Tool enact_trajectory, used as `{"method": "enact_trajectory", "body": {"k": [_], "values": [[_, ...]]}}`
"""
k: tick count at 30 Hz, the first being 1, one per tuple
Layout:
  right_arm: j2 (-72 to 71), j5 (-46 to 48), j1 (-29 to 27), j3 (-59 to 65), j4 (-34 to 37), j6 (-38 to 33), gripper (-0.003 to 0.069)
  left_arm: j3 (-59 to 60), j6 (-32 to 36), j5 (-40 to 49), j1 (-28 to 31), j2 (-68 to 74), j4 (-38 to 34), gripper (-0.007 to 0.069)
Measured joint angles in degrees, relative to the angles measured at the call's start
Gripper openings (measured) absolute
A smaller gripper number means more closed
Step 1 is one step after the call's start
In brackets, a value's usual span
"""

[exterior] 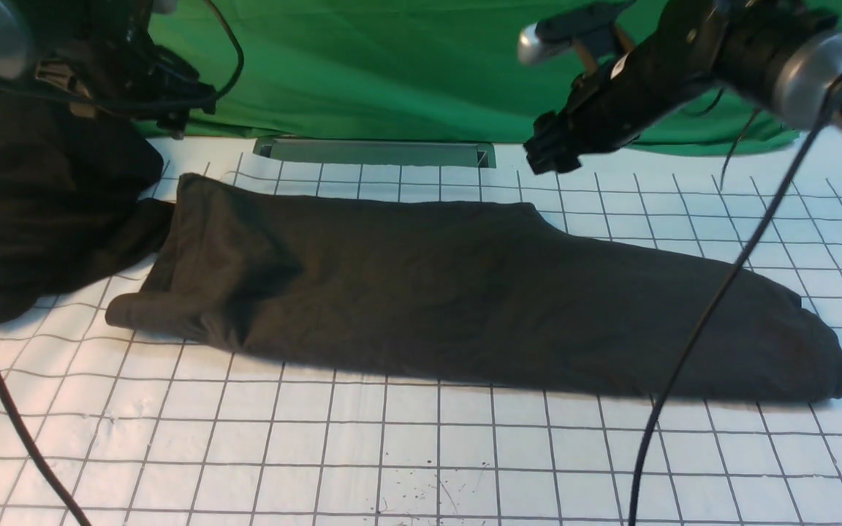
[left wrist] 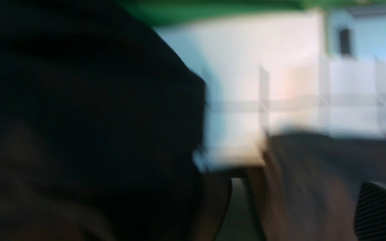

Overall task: Fold a long-sleeved shirt over a white checkered tablecloth.
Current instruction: 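Pull the folded dark garment lengthwise by its ends to straighten it flat on the table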

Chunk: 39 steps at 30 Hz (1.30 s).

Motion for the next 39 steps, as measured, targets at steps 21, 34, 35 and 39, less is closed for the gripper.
{"method": "enact_trajectory", "body": {"k": [21, 34, 35, 39], "values": [[-3.73, 15.65, 0.0, -0.07, -0.45, 2.8, 0.0349, 3.47, 4.21, 17.2, -0.68, 7.26, -7.53, 0.0295], [-3.73, 15.75, 0.0, -0.07, -0.45, 2.85, 0.0349, 3.47, 3.95, 16.02, -0.73, 9.11, -6.04, 0.0283], [-3.73, 15.75, 0.0, -0.07, -0.45, 2.85, 0.0349, 3.47, 3.95, 16.24, -0.86, 9.11, -6.17, 0.023], [-3.73, 15.75, 0.0, -0.07, -0.45, 2.85, 0.0347, 3.47, 4.48, 16.82, -1.03, 8.87, -6.08, 0.0029]]}}
